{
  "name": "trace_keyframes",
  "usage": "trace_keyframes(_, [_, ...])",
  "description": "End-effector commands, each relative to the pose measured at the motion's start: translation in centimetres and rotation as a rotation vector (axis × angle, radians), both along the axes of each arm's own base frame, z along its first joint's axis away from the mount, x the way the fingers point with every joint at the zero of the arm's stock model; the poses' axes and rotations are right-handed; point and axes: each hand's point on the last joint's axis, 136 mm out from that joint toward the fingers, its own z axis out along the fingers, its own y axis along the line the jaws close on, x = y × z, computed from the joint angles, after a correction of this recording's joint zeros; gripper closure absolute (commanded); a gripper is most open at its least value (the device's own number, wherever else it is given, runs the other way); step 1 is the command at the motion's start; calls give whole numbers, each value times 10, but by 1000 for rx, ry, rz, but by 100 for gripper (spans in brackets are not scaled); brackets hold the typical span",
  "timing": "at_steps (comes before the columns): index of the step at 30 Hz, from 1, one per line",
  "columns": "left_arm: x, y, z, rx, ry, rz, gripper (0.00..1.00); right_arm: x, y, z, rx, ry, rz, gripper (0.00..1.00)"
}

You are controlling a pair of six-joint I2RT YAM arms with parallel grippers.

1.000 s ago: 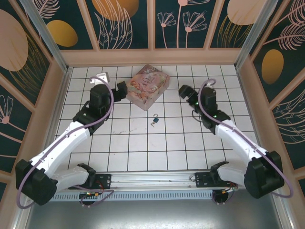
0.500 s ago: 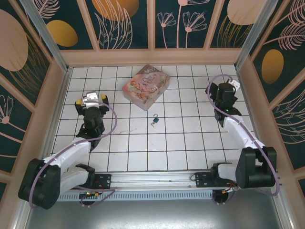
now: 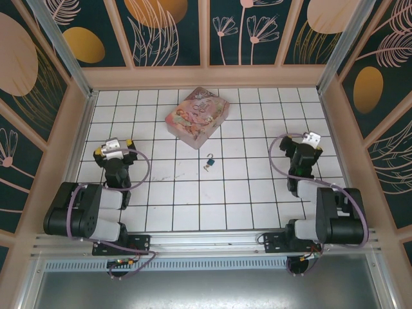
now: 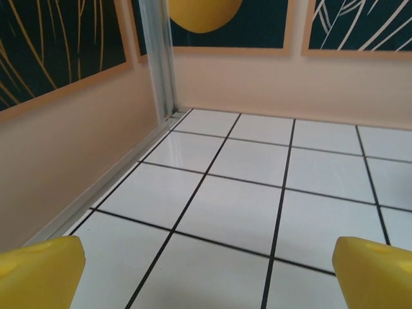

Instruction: Unlock a padlock with a key

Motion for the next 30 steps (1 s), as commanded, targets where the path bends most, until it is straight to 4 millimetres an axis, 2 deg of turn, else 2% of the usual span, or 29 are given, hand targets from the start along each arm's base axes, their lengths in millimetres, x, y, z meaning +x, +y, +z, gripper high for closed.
trace_keyframes(1, [12,-15,11,-33,-79,-104,1,-8,11,22,-27,-203,77,1])
trace_keyframes(5, [24,-17,3,-54,-18,-141,1,4,33,14,-53,-187,210,1])
trace_keyframes(6, [25,-16,3,-58,-20,-147,1,6,35,9,-61,-182,230,1])
trace_keyframes(7, [25,-16,2,-59,-14,-149,1,12,39,-3,-35,-104,261,1])
trace_keyframes(8, [25,-16,1,-61,-12,-150,1,17,40,4,-41,-126,275,2])
trace_keyframes(30, [24,-15,2,-63,-19,-152,1,17,44,2,-42,-115,301,1])
